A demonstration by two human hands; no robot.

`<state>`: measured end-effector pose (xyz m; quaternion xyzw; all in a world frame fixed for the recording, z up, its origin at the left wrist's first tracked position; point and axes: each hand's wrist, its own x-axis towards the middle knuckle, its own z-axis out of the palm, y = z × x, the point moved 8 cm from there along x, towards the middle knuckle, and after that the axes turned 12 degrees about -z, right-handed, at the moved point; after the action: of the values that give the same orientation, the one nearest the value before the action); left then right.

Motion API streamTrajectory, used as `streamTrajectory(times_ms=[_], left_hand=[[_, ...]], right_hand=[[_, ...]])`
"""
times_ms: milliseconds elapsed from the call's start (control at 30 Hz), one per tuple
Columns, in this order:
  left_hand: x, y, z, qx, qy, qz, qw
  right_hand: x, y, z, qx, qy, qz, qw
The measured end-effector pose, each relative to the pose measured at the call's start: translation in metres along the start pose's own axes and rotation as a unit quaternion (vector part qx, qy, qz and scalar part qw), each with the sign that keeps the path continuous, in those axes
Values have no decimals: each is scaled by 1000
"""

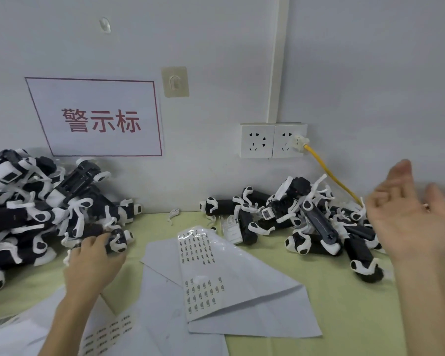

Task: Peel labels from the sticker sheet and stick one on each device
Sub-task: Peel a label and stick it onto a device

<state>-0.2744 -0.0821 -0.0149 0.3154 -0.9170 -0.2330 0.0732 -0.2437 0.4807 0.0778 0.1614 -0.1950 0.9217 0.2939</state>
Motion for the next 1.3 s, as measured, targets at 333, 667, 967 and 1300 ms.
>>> streamTrajectory(times_ms=[333, 667, 967, 1300], left_hand=[[12, -23, -1, 12, -13, -51, 999], [10, -14, -19, -57, 7, -14, 998], [-29, 48, -64, -285, -24, 89, 954], [-110, 110, -40, -559, -131, 73, 815]], right_hand=[[-8, 44, 6, -93, 6, 45, 995], [-20, 65, 23, -106, -7, 99, 989], [-42, 91, 57, -137, -41, 150, 978], [-108, 159, 117, -417, -307, 163, 840]])
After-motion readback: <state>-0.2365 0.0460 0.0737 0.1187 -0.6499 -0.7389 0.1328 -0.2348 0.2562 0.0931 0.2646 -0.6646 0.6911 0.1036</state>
